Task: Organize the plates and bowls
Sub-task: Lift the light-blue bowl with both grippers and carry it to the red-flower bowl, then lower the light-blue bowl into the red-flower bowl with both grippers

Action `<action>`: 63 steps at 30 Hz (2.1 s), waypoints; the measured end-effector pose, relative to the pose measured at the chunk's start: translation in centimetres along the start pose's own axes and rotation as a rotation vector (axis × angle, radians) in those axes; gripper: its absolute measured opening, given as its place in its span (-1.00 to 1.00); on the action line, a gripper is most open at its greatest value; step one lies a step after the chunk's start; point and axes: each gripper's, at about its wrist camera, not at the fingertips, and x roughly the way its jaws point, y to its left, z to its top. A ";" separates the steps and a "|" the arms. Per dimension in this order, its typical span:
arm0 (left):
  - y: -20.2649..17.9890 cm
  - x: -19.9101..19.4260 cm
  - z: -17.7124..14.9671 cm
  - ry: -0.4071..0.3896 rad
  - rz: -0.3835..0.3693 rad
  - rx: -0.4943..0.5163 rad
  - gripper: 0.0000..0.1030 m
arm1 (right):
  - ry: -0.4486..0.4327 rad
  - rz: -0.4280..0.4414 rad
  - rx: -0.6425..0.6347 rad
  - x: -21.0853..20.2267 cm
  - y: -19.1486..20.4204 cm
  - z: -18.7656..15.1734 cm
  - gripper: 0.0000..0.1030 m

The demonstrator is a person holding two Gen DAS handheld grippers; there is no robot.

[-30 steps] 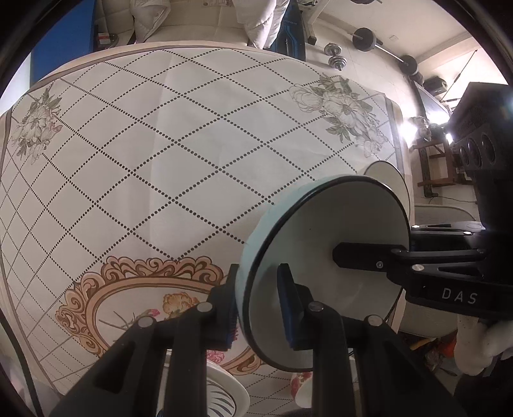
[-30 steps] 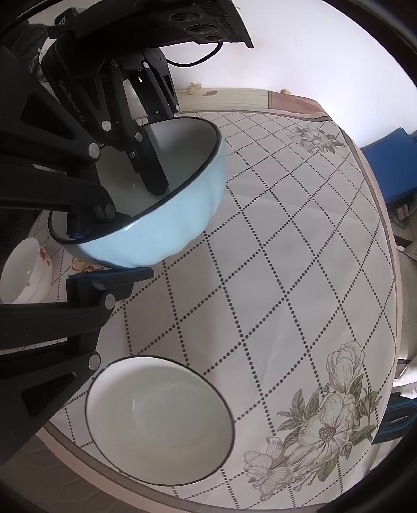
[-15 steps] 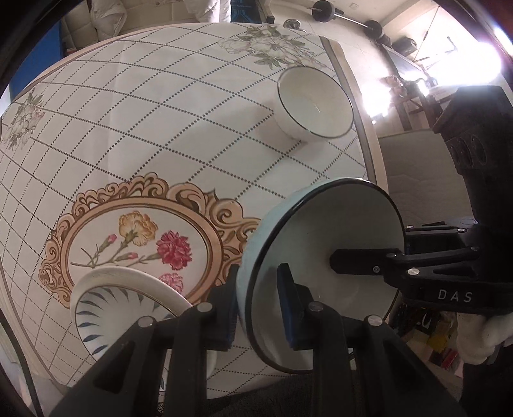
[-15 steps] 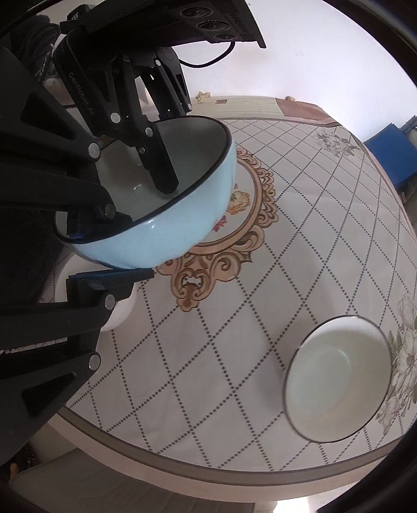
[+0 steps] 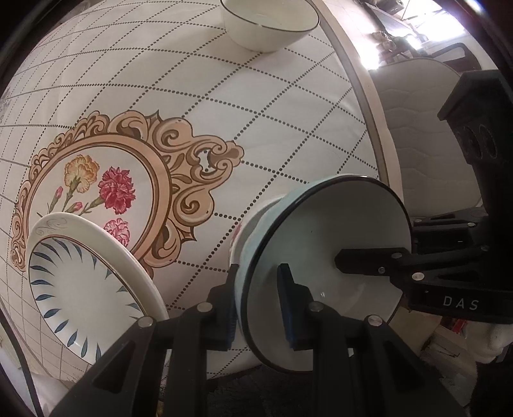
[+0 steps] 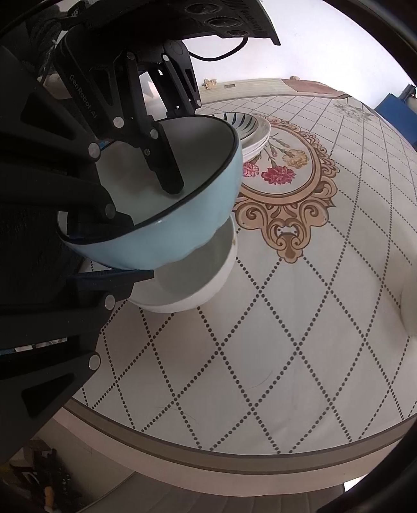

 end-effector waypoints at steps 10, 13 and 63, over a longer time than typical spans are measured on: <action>-0.8 2.3 0.1 0.029 0.028 -0.010 -0.61 | 0.030 -0.011 0.012 1.6 -0.4 -0.1 -0.70; -0.7 2.7 0.0 0.037 0.030 -0.012 -0.61 | 0.035 -0.015 0.017 2.1 -0.5 0.0 -0.70; 0.7 1.9 -0.3 0.007 -0.013 -0.079 -0.66 | 0.061 -0.086 0.040 1.6 -0.1 0.5 -0.59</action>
